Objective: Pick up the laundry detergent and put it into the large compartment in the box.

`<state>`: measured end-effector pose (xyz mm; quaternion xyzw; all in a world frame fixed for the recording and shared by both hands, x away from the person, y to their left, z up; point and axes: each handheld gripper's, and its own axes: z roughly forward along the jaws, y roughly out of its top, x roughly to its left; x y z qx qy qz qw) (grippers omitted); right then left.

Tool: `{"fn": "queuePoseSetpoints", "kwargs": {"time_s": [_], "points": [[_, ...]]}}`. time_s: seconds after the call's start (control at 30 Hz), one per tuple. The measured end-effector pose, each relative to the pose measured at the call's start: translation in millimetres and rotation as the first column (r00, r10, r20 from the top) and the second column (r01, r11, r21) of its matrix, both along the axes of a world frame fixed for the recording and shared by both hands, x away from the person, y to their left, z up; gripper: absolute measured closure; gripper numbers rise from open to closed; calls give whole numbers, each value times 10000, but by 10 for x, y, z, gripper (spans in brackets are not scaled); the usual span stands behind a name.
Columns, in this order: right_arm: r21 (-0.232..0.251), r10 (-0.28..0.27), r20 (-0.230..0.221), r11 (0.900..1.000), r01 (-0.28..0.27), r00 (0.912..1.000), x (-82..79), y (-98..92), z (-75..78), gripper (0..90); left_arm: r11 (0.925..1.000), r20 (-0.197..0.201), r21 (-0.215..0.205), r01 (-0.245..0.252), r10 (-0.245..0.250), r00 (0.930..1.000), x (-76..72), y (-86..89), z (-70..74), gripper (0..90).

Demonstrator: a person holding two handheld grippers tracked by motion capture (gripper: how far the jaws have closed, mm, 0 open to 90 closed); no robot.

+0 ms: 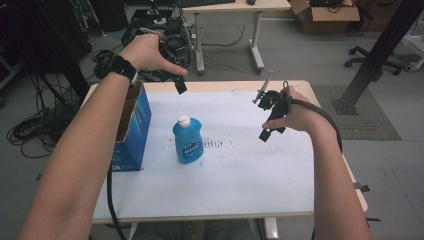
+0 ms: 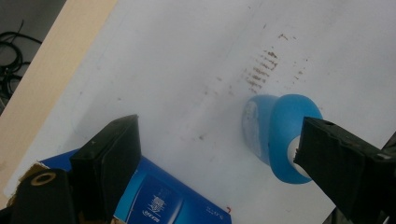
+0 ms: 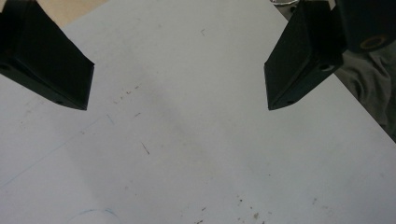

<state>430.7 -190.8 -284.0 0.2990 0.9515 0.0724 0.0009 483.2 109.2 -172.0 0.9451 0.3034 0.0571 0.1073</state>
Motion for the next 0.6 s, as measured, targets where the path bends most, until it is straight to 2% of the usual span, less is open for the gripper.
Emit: {"fn": "queuePoseSetpoints", "kwargs": {"time_s": [0.23,0.6], "points": [[11,-17,43,10000,17,10000,-15,-9,6,84,10000,26,-34,-39,39,10000,-19,8,15,142],[6,16,90,10000,-16,10000,-40,-36,26,82,9997,12,-14,245,-245,9997,-107,-37,56,141]]}}
